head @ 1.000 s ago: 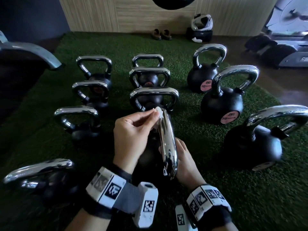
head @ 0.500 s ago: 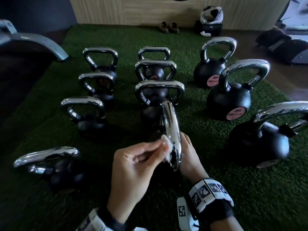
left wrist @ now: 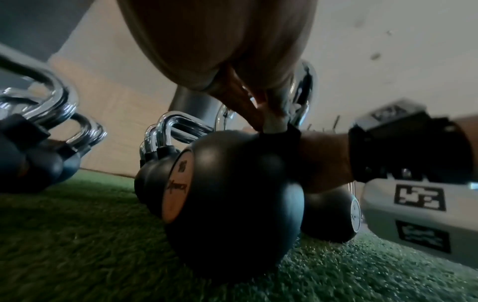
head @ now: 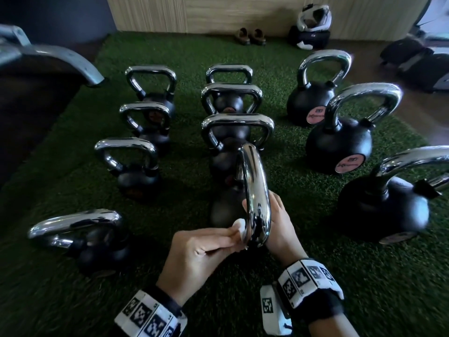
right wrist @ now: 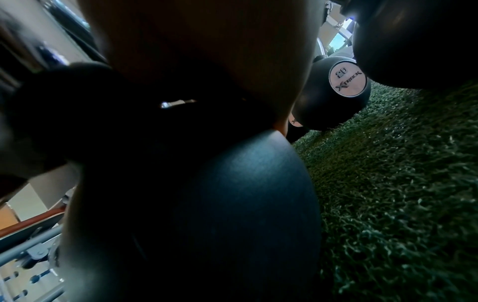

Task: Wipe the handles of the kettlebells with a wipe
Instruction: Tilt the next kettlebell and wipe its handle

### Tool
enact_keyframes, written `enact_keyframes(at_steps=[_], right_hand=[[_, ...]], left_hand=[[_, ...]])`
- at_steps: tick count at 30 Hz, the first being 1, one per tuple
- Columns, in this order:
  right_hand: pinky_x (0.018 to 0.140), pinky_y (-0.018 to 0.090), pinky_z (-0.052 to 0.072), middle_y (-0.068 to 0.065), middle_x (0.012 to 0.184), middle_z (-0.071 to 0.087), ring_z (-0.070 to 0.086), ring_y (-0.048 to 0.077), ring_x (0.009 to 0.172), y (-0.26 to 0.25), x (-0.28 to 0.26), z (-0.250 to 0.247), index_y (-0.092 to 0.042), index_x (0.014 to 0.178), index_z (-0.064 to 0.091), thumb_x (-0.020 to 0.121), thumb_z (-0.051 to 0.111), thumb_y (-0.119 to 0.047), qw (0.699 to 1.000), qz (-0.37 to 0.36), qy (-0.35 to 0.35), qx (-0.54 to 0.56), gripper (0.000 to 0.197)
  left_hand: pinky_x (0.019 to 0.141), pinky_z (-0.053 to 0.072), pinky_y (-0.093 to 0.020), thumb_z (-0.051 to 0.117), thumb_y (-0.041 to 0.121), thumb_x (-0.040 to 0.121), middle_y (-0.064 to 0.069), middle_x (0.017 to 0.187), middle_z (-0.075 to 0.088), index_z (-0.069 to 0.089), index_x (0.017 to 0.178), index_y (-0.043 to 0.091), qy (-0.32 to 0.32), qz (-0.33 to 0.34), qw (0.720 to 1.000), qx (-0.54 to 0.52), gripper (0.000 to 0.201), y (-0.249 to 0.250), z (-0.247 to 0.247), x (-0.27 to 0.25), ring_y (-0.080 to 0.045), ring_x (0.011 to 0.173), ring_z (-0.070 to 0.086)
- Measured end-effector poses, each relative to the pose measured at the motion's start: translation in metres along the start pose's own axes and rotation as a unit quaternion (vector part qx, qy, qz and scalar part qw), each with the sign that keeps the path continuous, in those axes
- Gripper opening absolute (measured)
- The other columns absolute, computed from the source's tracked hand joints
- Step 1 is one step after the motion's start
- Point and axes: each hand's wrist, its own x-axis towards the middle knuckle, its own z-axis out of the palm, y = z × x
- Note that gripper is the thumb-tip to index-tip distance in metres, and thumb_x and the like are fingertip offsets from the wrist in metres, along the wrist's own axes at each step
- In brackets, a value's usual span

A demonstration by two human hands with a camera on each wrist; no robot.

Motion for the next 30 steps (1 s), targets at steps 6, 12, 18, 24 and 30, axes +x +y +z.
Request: enact_keyframes(at_steps=[6, 12, 18, 24, 30], right_hand=[[0.099, 0.015, 0.043, -0.008, 0.129, 0.061, 0.055, 0.004, 0.119, -0.017, -0.003, -0.020, -0.030, 0.134, 0.061, 0.091, 0.065, -0.045, 0.999, 0.000, -0.034, -0.031, 0.046], [0.078, 0.028, 0.057, -0.011, 0.092, 0.075, 0.070, 0.009, 0.083, -0.089, -0.037, -0.070, -0.027, 0.099, 0.080, 0.089, 0.076, -0.022, 0.975, -0.108, 0.190, 0.050, 0.011], [0.074, 0.020, 0.056, -0.010, 0.098, 0.077, 0.073, 0.012, 0.080, -0.145, -0.055, -0.082, -0.022, 0.107, 0.081, 0.077, 0.085, -0.025, 0.975, -0.182, 0.080, 0.103, 0.030], [0.079, 0.039, 0.062, 0.009, 0.095, 0.079, 0.076, 0.029, 0.083, -0.141, -0.054, -0.087, -0.011, 0.109, 0.079, 0.077, 0.085, 0.000, 0.958, -0.149, 0.034, 0.241, 0.034], [0.069, 0.052, 0.059, 0.015, 0.082, 0.076, 0.071, 0.043, 0.075, -0.143, -0.049, -0.083, -0.008, 0.094, 0.076, 0.077, 0.082, 0.005, 0.958, -0.139, -0.008, 0.251, 0.022]], left_hand=[[0.089, 0.061, -0.026, 0.084, 0.014, 0.079, 0.007, 0.107, 0.080, 0.083, 0.101, 0.013, -0.015, -0.056, 0.998, -0.020, 0.022, 0.009, -0.015, 0.022, -0.011, 0.099, 0.077], [0.074, 0.059, -0.018, 0.080, 0.020, 0.069, -0.006, 0.088, 0.081, 0.084, 0.084, 0.018, 0.169, -0.162, 0.942, -0.241, 0.016, 0.052, -0.022, 0.053, -0.011, 0.081, 0.077], [0.067, 0.059, -0.019, 0.077, 0.024, 0.061, -0.006, 0.084, 0.080, 0.082, 0.075, 0.015, 0.158, -0.213, 0.895, -0.360, 0.017, 0.087, -0.001, 0.066, -0.011, 0.075, 0.075], [0.056, 0.055, -0.018, 0.083, 0.028, 0.056, -0.001, 0.072, 0.072, 0.073, 0.067, 0.023, 0.121, -0.244, 0.896, -0.350, 0.016, 0.096, 0.006, 0.072, -0.010, 0.061, 0.069], [0.051, 0.051, -0.016, 0.084, 0.031, 0.052, -0.005, 0.066, 0.072, 0.076, 0.066, 0.020, 0.077, -0.277, 0.914, -0.287, 0.020, 0.088, -0.003, 0.075, -0.009, 0.052, 0.065]])
